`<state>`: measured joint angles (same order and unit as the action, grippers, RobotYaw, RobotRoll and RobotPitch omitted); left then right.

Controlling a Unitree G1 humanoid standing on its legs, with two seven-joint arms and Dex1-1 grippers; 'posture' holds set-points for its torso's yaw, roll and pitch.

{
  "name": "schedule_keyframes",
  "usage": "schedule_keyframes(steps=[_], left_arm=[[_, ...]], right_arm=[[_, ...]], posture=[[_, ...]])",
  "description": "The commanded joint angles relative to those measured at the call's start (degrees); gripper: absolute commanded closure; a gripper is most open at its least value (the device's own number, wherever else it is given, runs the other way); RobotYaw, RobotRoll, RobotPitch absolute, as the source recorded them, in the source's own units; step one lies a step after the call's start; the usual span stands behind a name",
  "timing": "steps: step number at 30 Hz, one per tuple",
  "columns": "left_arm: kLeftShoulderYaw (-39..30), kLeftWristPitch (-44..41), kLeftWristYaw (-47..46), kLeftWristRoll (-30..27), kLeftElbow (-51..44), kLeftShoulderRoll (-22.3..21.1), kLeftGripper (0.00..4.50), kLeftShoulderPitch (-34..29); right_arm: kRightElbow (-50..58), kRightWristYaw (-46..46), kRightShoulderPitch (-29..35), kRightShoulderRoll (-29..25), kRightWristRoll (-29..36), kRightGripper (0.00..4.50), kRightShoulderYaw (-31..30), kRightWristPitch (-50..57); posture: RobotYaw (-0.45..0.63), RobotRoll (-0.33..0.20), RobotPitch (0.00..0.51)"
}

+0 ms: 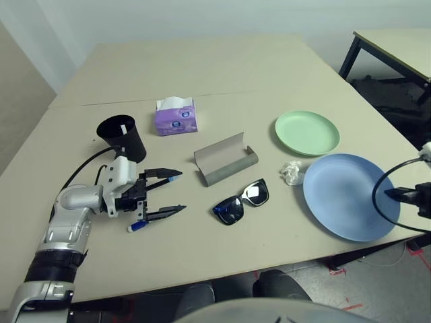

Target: Organize and tidy the items on the table.

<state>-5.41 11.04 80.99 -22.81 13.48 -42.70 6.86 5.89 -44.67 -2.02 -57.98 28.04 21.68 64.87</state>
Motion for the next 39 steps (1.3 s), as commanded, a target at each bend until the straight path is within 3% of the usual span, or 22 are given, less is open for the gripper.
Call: schedule_keyframes(steps=[1,9,18,30,39], left_arm=[[0.35,-1.67,-0.26,-0.23,-0.36,-0.31,0.00,0.41],[0.26,-2.15,-0.49,-0.06,-0.55,-0.26,0.00,0.57],[-0.72,-3.10,-1.38,-0.62,-2.93,-0.90,0.00,-1.09],[-3.93,-8.92,-7.82,-3.84,-5.96,0.31,0.00,-1.18],[-4.30,-10.54,-10.66,-3.73,-4.72,0.64,0.00,-1.17]], right_arm=[[-0.72,0.30,-4.56,-0.12,2.62,4.49,1.25,3.98],[-5.62,5.99,-21.66,7.03,5.36,4.49,0.72,10.80],[-14.85,18.28,-36.36,15.75,1.99,4.49,1.68,10.85],[-27.15,33.59,-44.36,23.37,-4.55,4.49,4.66,1.72],[-29.93,36.89,-45.34,26.28,-4.45,4.49,5.72,0.13]], posture=[[-0.15,0.000,0.000],[-0.15,0.000,0.000],[-0.13,0.000,0.000],[-0.12,0.000,0.000],[-0.10,0.000,0.000]])
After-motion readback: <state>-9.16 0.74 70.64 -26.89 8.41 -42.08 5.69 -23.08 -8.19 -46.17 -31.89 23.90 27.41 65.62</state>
